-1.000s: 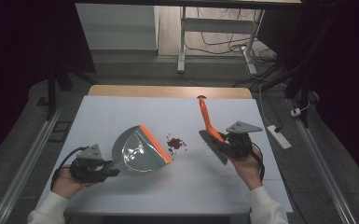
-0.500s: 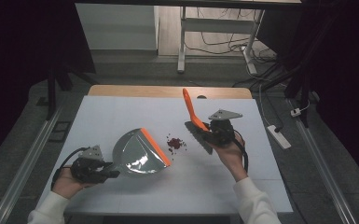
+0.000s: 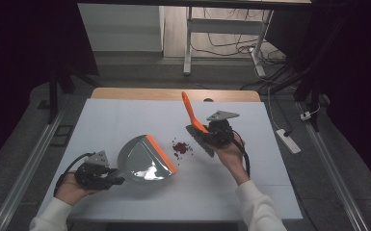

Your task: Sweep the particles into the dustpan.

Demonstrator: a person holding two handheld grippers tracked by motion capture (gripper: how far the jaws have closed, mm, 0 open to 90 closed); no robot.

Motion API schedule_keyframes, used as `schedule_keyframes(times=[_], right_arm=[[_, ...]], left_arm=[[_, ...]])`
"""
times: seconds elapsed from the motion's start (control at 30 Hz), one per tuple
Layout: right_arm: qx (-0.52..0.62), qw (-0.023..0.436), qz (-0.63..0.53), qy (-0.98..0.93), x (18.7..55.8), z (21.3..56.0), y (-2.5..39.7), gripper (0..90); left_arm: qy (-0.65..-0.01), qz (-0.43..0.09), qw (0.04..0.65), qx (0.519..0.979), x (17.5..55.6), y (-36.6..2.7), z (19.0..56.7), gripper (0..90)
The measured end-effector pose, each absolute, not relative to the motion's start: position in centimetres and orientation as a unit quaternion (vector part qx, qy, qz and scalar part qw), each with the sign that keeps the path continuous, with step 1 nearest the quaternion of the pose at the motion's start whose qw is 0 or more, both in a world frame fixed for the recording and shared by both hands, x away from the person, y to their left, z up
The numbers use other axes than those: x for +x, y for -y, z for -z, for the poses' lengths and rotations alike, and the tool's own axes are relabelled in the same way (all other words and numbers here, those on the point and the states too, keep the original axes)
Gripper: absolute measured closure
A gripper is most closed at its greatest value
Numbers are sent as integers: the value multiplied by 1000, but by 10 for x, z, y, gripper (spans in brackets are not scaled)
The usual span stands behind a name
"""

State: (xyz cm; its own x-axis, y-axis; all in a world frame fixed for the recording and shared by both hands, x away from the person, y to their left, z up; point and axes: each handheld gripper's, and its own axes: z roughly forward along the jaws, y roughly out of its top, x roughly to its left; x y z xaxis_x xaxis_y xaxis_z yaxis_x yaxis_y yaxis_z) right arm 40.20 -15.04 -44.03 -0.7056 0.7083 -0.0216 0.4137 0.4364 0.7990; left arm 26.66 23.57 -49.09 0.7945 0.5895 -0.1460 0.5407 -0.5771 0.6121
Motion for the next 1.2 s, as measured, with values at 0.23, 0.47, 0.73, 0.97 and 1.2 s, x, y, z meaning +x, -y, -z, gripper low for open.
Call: schedule_keyframes(times=[0.23, 0.47, 0.73, 0.97, 1.2], right_arm=[[337, 176, -400, -834, 408, 447, 144, 701], [337, 175, -387, -841, 412, 455, 137, 701], [341, 175, -373, -845, 421, 466, 133, 701], [341, 178, -360, -850, 425, 474, 131, 701], [340, 185, -360, -849, 428, 477, 131, 701]], left_arm=[[-315, -28, 320, 893, 269, -231, 495, 618], [-310, -19, 315, 897, 271, -225, 500, 618], [-300, -12, 304, 904, 274, -217, 505, 618], [-299, -8, 299, 906, 277, -214, 507, 618], [-296, -2, 300, 907, 280, -210, 509, 618]])
